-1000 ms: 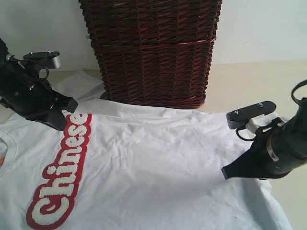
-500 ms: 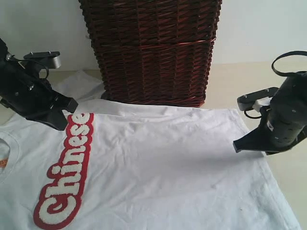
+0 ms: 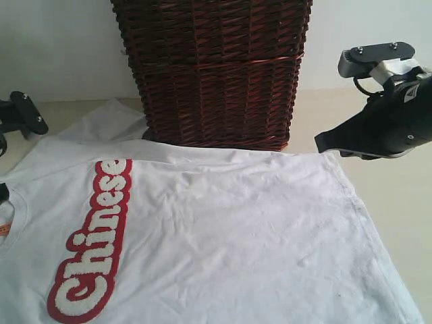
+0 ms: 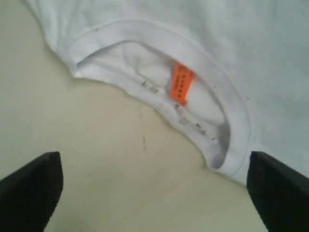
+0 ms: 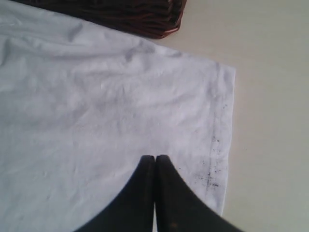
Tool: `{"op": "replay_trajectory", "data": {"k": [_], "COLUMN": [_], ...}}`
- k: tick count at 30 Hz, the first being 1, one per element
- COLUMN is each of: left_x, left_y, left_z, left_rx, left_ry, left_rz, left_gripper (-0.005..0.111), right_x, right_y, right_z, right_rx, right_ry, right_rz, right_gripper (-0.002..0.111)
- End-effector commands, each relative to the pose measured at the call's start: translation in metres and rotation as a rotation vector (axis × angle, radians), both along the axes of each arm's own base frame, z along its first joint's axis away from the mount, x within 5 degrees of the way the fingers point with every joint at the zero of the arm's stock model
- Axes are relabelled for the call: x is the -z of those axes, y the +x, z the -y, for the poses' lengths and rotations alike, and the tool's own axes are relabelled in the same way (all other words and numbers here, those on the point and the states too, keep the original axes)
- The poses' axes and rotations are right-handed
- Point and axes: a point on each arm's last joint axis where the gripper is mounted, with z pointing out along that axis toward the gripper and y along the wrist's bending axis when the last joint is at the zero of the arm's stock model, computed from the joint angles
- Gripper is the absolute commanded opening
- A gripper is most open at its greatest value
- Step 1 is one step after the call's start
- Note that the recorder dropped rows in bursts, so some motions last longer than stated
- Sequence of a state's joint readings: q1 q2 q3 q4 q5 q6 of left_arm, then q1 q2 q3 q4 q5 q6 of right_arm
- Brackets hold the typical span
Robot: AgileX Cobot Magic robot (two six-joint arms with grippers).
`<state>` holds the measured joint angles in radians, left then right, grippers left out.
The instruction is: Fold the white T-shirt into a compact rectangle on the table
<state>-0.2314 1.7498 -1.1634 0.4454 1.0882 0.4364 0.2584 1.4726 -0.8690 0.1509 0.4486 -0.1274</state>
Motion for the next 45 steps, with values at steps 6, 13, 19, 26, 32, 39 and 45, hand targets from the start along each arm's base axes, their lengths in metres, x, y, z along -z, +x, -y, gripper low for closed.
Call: {"op": "replay_trajectory", "data": {"k": [6,13,19,26,32,39,45], "left_x": [-0.009,-0.009,-0.008,-0.006,-0.002,0.003,0.000], "left_y": [0.014,0.021,0.026,0.029,0.022,0.006,0.007], "left_z": [-0.007,0.001,0.009,0.020,0.026,0.013,-0.044], "left_rx": [0.208,0.242,0.241,0.184,0.422,0.753,0.630], "left_ry": [0.123,0.045,-0.041,-0.191,-0.198,-0.328,-0.557], "left_rz": [0.092,0.186,0.255,0.309,0.172,-0.096,-0.012], "left_gripper": [0.105,0.105,0.105,0.105,0.105,0.105,0.105], "right_x": [-0.002,-0.001,-0.002,-0.002,0.001,0.004,0.004], "right_y": [0.000,0.000,0.000,0.000,0.001,0.002,0.002], "right_z": [0.001,0.001,0.001,0.001,0.000,0.000,0.000], "right_rx": [-0.018,-0.031,-0.028,-0.028,-0.027,-0.029,-0.023], "right_ry": [-0.008,-0.017,-0.013,-0.013,-0.012,-0.016,-0.005], "right_rz": [0.029,0.033,0.034,0.034,0.026,0.016,0.013], "right_gripper": [0.000,0.000,0.000,0.000,0.000,0.000,0.000]}}
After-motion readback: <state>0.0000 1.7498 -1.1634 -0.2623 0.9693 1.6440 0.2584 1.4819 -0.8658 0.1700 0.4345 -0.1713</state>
